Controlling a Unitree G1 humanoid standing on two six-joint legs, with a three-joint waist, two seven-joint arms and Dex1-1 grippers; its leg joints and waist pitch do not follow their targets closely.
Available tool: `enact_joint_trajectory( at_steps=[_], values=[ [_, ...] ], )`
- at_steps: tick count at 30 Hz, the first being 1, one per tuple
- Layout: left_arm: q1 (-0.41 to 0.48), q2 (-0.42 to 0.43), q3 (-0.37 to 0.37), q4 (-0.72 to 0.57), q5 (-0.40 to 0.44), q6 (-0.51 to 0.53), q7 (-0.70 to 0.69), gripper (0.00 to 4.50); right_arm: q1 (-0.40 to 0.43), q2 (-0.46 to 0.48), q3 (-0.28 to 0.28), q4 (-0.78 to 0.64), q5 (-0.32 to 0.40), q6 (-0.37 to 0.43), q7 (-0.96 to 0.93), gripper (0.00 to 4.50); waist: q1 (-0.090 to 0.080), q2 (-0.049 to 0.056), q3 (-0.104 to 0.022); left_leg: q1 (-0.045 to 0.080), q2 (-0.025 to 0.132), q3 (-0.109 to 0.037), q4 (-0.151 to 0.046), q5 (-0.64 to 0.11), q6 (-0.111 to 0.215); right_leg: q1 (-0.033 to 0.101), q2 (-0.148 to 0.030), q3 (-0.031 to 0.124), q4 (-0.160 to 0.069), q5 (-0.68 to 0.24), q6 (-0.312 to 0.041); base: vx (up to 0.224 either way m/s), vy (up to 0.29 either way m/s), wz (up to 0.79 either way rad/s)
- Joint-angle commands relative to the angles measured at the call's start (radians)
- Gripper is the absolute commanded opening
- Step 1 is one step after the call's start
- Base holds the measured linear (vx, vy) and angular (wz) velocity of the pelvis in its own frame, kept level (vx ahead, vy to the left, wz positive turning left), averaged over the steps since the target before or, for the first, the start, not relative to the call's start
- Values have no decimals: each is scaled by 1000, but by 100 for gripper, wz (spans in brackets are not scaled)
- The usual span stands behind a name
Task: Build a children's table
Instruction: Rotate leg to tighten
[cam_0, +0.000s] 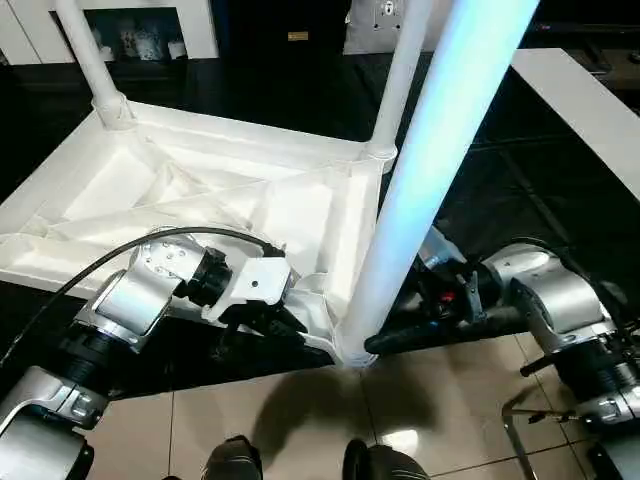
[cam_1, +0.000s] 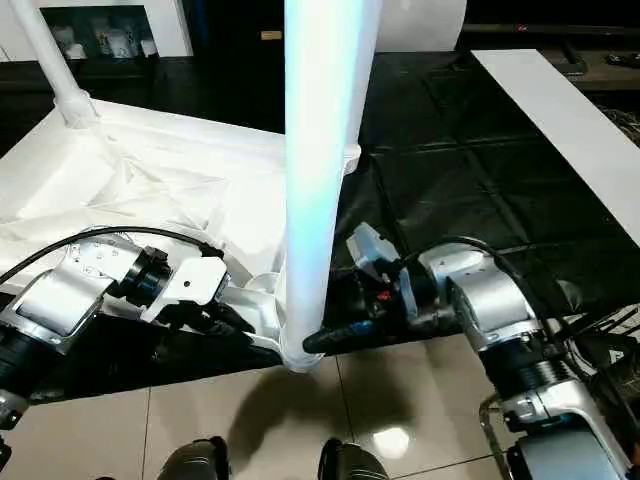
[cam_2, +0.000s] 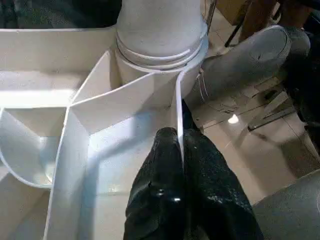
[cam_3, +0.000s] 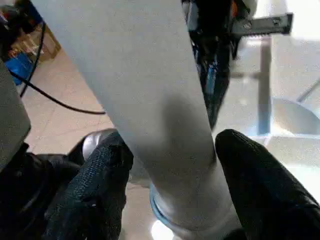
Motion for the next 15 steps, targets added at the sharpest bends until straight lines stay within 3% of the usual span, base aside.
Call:
enact_joint_trajectory(
  at_steps=[1, 8, 15],
  values=[
    [6, -10, -60, -3, 14, -21, -46, 0, -19, 1, 11, 10, 4, -6, 14, 254, -8, 3, -73, 9, 26, 1, -51, -135, 79, 68, -71, 57, -68, -184, -220, 0, 0, 0],
    [14, -10, -58, -4, 18, -16, -36, 0, -11, 14, 25, -4, 18, 22, 15, 215, -9, 1, -70, 9, 25, 0, -52, -142, 74, 68, -72, 57, -70, -212, -210, 0, 0, 0],
    [16, -27, -21, -10, -2, 64, 22, 0, 15, 42, -24, -63, 57, 149, -89, 213, -9, 2, -69, 8, 25, 0, -53, -137, 71, 68, -71, 57, -71, -210, -206, 0, 0, 0]
  ],
)
